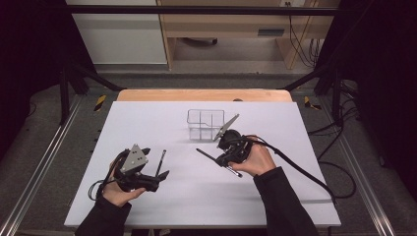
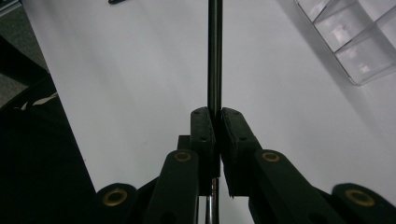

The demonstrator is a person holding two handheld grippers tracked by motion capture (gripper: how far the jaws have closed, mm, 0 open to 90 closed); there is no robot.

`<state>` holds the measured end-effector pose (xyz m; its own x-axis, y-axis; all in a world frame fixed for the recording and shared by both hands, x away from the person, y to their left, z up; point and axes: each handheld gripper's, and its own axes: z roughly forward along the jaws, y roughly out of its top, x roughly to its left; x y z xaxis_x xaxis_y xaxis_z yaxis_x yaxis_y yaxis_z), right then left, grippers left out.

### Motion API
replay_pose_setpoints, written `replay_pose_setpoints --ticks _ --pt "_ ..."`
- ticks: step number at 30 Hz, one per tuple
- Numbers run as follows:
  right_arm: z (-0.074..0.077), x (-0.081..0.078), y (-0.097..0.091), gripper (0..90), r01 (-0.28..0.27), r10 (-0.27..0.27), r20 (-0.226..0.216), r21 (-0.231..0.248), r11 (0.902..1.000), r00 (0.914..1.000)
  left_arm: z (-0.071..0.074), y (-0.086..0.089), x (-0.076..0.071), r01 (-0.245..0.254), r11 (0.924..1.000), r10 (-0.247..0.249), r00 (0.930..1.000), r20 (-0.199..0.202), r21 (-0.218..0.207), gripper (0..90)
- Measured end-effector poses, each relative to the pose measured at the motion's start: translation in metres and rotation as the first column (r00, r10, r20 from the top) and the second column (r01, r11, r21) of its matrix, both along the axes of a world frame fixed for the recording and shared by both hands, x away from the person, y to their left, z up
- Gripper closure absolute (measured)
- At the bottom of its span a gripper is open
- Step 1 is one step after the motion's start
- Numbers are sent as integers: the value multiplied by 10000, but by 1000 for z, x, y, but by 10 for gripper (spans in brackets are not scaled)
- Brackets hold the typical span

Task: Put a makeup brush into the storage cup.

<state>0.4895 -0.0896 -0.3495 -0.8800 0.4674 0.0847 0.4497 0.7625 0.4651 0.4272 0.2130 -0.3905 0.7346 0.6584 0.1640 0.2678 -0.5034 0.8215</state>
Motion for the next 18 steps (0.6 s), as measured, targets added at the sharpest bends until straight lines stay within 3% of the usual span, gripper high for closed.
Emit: replay_pose_setpoints --ticks 11,18 --pt "-1 0 9 844 -298 295 -245 -124 9995 9993 2 -19 1 546 9945 -572 9980 271 889 53" --pt "-2 -1 11 844 -442 434 -449 -178 9989 9980 4 -28 0 914 9862 -989 9939 481 1378 53"
